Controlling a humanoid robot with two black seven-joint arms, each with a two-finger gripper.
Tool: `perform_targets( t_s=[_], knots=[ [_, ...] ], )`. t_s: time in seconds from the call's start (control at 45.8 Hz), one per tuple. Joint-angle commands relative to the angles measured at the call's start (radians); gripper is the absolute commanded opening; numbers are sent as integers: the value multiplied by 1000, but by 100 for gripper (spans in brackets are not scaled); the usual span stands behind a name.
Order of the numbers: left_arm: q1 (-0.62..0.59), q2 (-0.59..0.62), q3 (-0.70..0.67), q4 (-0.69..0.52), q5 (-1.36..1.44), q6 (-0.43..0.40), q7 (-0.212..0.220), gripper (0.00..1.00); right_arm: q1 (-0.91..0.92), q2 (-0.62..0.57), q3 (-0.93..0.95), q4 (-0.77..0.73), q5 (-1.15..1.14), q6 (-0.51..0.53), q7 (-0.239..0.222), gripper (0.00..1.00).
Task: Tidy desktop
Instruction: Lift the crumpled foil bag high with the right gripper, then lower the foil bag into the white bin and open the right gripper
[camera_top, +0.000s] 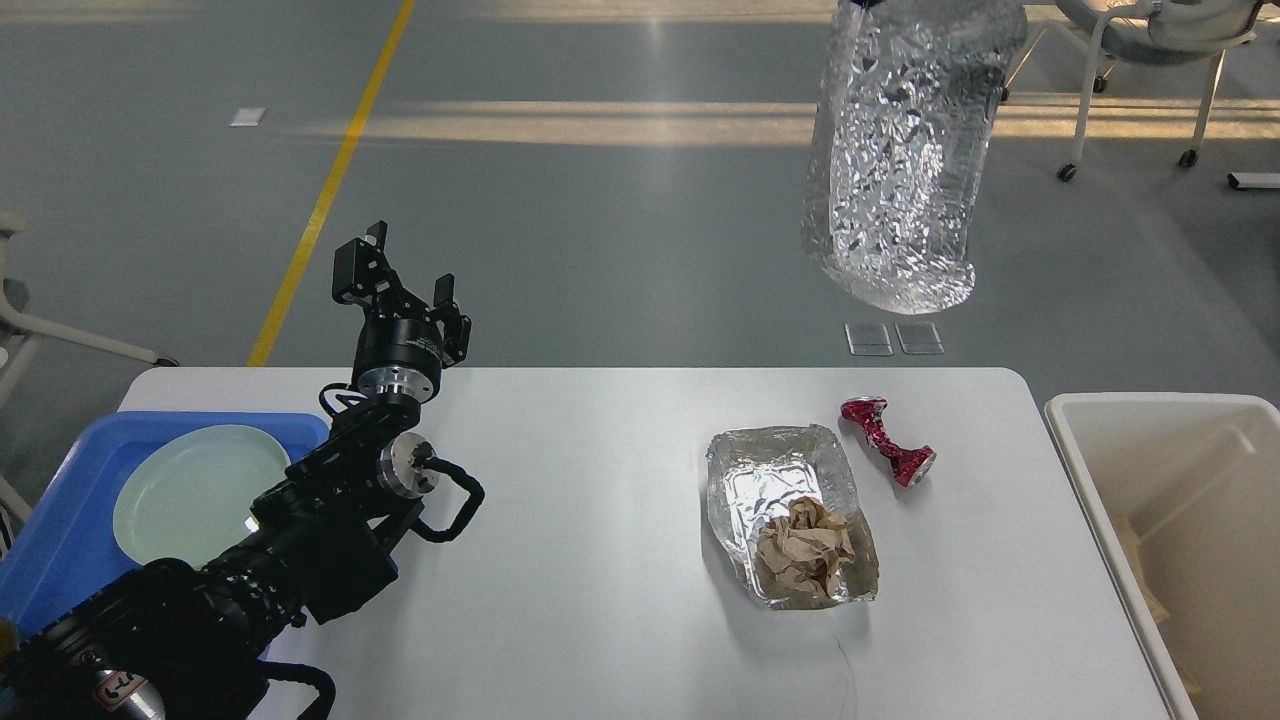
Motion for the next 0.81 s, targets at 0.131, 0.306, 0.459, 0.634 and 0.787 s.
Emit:
perform_targets(
  t_s=[0.131, 0.306, 0.459, 0.634, 0.787],
  knots=[
    [0, 0, 0, 0, 0, 0, 0, 99, 62, -32, 22, 28, -4, 0, -6, 0],
    [0, 0, 0, 0, 0, 0, 0, 99, -103, -32, 6, -22, -19, 0, -12, 0],
    [0, 0, 0, 0, 0, 0, 0, 99, -390, -25, 6, -252, -86, 0, -14, 0],
    [0, 0, 0, 0, 0, 0, 0, 99, -633, -23, 5, -372, -158, 0, -12, 0],
    [0, 0, 0, 0, 0, 0, 0, 99, -774, -16, -20, -377, -264, 0, -17, 0]
  ],
)
